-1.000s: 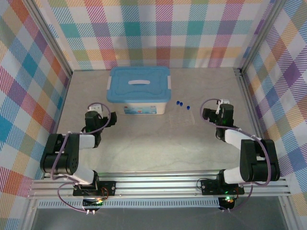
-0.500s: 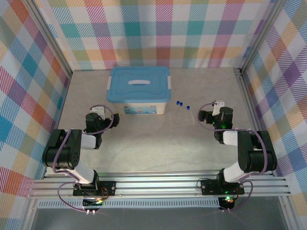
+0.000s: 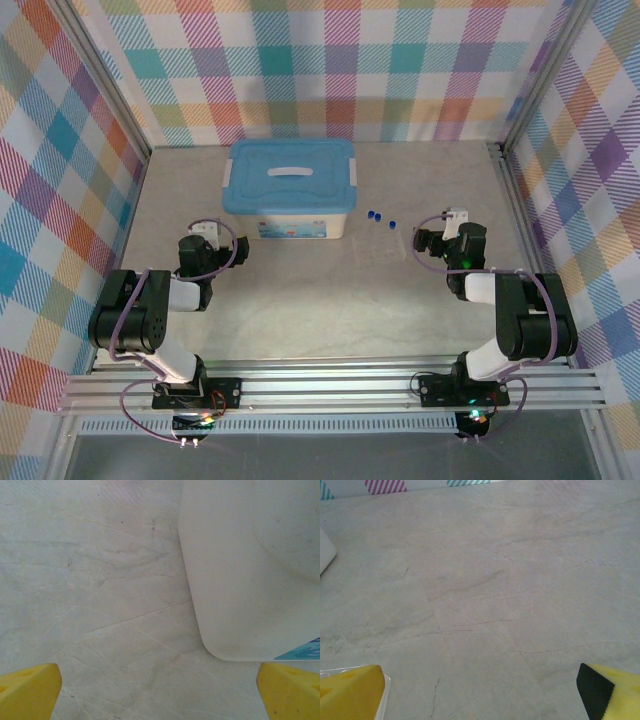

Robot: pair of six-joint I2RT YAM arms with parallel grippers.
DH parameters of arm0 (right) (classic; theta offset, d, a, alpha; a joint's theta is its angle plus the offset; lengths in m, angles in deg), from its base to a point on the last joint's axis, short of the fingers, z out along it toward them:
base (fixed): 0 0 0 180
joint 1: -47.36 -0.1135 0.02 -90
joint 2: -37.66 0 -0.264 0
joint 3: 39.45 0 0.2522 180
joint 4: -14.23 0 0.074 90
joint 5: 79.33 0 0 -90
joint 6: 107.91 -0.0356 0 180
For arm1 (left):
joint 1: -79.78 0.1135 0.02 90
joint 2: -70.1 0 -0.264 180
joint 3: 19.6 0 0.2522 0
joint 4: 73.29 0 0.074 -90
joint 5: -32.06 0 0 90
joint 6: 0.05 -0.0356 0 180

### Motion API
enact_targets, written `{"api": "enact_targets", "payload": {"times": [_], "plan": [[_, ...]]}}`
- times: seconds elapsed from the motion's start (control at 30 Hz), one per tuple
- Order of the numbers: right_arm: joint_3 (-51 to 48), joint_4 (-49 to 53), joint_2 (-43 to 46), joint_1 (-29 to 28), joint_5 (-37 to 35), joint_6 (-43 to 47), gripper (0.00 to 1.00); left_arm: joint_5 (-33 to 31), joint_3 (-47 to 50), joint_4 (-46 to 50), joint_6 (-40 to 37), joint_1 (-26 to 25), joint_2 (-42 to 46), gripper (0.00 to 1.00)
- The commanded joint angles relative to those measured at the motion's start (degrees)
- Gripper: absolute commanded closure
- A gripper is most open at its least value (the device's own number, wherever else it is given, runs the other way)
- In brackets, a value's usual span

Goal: Organize the chemistry lab equipment

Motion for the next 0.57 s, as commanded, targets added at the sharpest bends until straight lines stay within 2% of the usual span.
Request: {"api": "enact_targets", "payload": {"times": [0.0,0.53], "plan": [[-0.23,-1.81,-0.21,0.16,1.39,0.70,0.01,0.98,-1.03,-1.31,-1.40,-0.25,0.00,0.00],[-0.05,-1.68,-0.25,0.27,1.32,0.60,0.01,2.26,-0.88,-1.66,-1.74,-0.15,-0.16,0.00]]}}
